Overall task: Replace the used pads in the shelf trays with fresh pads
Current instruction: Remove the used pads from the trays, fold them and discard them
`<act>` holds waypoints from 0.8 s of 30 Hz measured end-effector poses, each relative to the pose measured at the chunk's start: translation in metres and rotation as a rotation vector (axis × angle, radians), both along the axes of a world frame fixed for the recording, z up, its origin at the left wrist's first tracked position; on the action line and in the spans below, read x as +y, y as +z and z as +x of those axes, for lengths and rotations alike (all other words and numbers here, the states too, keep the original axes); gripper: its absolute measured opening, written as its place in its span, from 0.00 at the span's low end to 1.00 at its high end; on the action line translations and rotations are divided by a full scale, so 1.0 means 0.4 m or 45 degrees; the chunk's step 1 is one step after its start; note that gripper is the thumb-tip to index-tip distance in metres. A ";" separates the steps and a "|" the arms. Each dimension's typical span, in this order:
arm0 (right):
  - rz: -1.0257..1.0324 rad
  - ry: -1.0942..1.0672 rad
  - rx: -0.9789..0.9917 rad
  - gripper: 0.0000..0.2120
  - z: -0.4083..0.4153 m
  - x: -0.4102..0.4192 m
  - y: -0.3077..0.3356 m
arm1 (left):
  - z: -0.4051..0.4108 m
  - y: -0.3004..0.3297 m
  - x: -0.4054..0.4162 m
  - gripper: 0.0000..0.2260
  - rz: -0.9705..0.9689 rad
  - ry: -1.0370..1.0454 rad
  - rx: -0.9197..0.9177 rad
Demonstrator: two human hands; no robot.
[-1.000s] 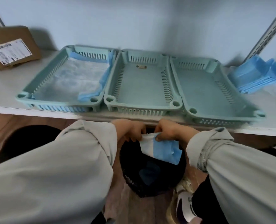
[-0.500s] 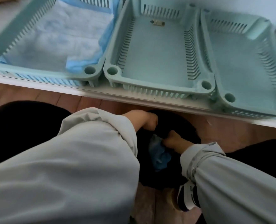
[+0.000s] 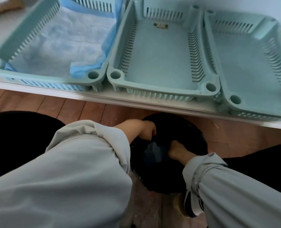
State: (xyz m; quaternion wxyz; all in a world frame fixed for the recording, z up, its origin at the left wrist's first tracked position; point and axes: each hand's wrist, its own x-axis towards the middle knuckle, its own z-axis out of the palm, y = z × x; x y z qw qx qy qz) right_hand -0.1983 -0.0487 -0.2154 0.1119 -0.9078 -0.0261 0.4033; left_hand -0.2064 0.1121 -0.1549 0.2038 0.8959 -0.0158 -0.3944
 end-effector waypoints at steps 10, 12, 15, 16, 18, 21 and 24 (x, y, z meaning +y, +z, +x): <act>0.123 0.296 -0.120 0.13 0.024 0.066 0.161 | -0.035 0.059 -0.006 0.18 0.037 0.127 -0.228; 0.146 0.272 -0.127 0.11 0.031 0.066 0.201 | -0.043 0.084 0.004 0.18 0.035 0.156 -0.285; 0.168 0.297 -0.146 0.12 0.036 0.075 0.280 | -0.052 0.141 0.017 0.17 0.012 0.208 -0.407; 0.177 0.323 -0.148 0.13 0.040 0.080 0.302 | -0.052 0.158 0.021 0.16 0.003 0.210 -0.443; 0.188 0.356 -0.171 0.13 0.040 0.093 0.349 | -0.054 0.199 0.026 0.14 -0.003 0.199 -0.514; 0.202 0.412 -0.210 0.10 0.037 0.125 0.422 | -0.054 0.268 0.040 0.13 0.005 0.186 -0.638; 0.258 0.488 -0.282 0.09 0.042 0.169 0.495 | -0.048 0.333 0.074 0.13 -0.036 0.250 -0.708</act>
